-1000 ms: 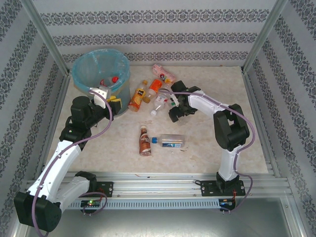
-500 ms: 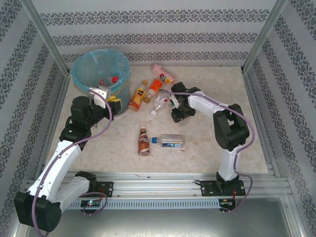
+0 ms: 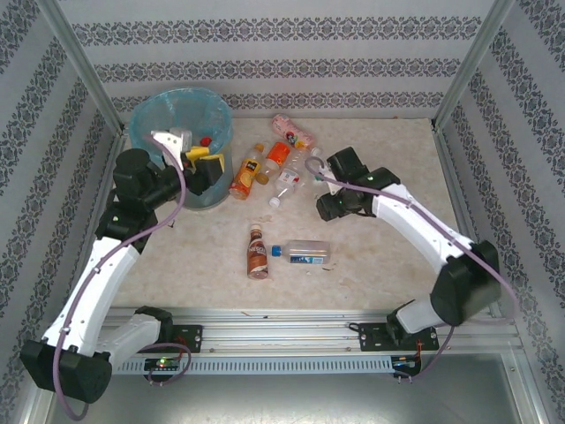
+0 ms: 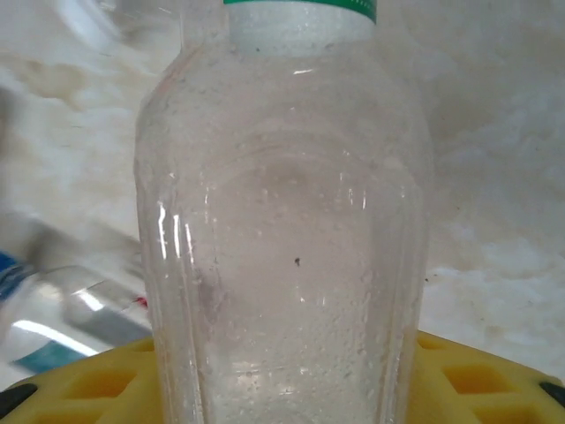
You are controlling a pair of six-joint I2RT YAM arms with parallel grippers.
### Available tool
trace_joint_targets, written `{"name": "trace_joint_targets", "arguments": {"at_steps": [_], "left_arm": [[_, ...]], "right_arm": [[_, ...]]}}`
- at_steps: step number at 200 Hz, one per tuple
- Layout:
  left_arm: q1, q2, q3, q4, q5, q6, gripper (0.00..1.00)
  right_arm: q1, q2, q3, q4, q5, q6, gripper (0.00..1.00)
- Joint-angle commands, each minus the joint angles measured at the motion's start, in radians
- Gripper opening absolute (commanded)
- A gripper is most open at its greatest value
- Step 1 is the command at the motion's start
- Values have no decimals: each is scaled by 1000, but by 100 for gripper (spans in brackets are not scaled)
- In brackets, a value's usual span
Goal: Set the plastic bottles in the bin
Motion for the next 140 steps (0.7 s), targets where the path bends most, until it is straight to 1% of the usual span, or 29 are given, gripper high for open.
{"name": "trace_joint_targets", "arguments": {"at_steps": [1, 15, 45, 60, 82, 118, 140], "left_arm": [[-9, 44, 67, -55, 133, -142, 58], [-10, 58, 95, -74, 162, -170, 63], [-9, 63, 134, -143, 159, -176, 63], [-10, 64, 143, -158, 177, -186, 63], [-10, 63, 140, -156, 229, -195, 63], [-9, 61, 131, -164, 249, -208, 61], [-10, 57, 128, -160, 257, -210, 57]], "right_arm": [[81, -77, 1, 82, -65, -9, 53], [135, -106, 11, 135, -83, -18, 52], [232, -126, 58, 213, -115, -33, 51], [274, -128, 82, 239, -133, -53, 51], [308, -127, 98, 276, -161, -73, 51], [342, -152, 85, 351, -203, -78, 51], [351, -173, 70, 382, -210, -92, 51]]}}
